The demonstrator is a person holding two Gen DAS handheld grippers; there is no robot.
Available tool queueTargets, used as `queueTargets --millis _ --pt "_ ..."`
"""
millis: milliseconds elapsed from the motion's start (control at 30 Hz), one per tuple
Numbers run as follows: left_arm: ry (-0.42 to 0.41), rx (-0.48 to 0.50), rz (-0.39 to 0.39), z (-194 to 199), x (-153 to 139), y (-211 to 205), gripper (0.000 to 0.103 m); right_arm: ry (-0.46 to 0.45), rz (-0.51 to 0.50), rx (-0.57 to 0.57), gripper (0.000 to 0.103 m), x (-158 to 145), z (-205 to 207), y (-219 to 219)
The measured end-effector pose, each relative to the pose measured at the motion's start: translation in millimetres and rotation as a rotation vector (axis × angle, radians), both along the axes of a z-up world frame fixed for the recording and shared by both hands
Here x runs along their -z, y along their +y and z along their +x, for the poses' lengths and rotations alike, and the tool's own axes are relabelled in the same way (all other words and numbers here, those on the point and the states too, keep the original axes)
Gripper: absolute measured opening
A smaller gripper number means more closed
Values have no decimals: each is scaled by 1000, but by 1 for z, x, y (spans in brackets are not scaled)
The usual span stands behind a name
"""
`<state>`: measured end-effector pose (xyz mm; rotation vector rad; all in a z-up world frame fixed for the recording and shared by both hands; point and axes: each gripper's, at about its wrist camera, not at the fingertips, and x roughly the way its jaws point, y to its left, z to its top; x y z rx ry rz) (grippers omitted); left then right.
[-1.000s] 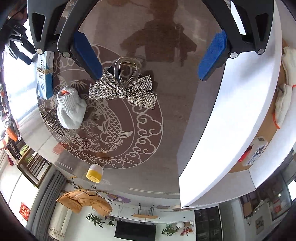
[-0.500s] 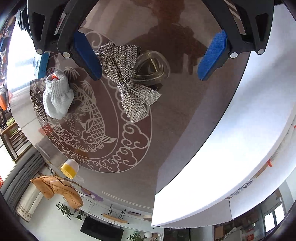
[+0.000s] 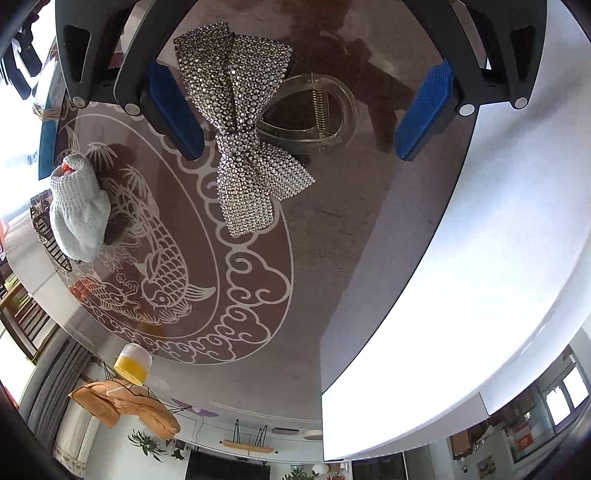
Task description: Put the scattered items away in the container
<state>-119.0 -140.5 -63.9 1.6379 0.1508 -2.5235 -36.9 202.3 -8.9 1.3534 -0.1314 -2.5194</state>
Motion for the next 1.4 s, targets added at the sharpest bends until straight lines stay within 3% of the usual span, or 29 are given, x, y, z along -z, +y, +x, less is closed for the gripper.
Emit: queueTargets --millis 267,333,433,500,733,833,867,900,1133,1267,1400 --pt "47 29 -18 -5 6 1 103 7 29 -4 65 0 -1 -4" --pt "85 26 -24 0 6 2 103 0 -17 13 65 -4 -1 2" --pt "123 25 -31 2 7 2 103 76 -183 35 65 -28 8 10" --pt "130 27 -32 1 7 3 103 92 -226 48 65 -37 7 -1" --pt "135 72 -33 -12 7 3 103 28 -86 146 65 -4 -22 -68" --pt "159 104 -31 -4 6 6 100 61 47 143 62 3 -28 -91" --pt "189 119 -31 1 3 8 79 64 97 127 59 3 -29 -97" --pt "217 135 -33 7 0 10 66 67 133 118 49 4 -29 -99" --pt "300 204 105 54 -6 25 57 56 121 105 44 5 -3 -58" --pt "319 288 53 75 -11 56 57 67 138 109 44 5 24 -32" --pt "317 335 -10 81 -12 75 57 49 129 128 44 3 20 -18"
